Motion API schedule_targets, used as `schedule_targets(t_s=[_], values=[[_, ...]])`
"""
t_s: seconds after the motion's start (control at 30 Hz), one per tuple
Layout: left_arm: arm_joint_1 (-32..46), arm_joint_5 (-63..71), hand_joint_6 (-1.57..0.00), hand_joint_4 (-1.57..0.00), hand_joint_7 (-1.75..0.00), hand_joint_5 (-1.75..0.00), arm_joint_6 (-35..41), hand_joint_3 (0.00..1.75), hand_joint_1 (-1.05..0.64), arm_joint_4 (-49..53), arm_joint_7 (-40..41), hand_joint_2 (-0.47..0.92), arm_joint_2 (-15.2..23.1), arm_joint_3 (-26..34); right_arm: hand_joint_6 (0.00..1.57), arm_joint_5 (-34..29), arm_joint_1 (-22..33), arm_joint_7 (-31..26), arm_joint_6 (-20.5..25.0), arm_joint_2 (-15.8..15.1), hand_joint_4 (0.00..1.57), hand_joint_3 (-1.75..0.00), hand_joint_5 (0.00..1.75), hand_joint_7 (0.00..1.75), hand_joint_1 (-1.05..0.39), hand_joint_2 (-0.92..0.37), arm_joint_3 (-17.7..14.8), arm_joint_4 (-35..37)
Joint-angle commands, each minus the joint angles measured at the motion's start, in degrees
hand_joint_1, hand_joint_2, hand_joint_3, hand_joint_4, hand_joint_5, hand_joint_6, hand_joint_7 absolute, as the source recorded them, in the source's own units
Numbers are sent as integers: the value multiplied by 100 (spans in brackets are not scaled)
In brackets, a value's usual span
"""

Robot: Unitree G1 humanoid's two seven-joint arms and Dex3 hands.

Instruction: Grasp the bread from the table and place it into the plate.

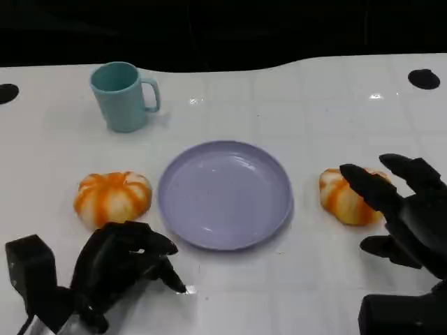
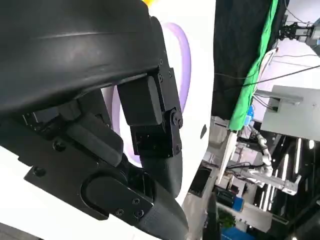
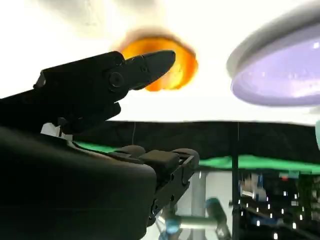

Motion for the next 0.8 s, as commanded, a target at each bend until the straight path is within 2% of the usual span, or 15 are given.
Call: schedule_targets(t_s=[0.03, 0.3, 0.43, 0.8], values=[[-50, 5, -157, -157, -17, -57, -46, 0, -105, 41, 29, 74, 60, 41, 21, -40, -293, 127, 142, -116, 0, 0, 30, 0, -56, -81, 130, 265], [-32, 20, -157, -157, -17, -57, -76, 0, -105, 32, 30, 74, 71, 36, 18, 31, -1005, 322, 333, 20, 0, -1, 33, 0, -58, -83, 494, 1223], [-22, 9, -157, -157, -17, -57, -70, 0, -105, 17, 15, 74, 73, 37, 18, 93, -1403, 234, 281, 95, 0, 0, 38, 1, -57, -83, 677, 1948], [25, -22, -157, -157, -17, -58, -40, 0, -105, -23, -5, 74, 84, 55, 17, 250, -2361, -65, 197, 442, 0, 0, 33, 0, -56, -84, 1094, 3726]])
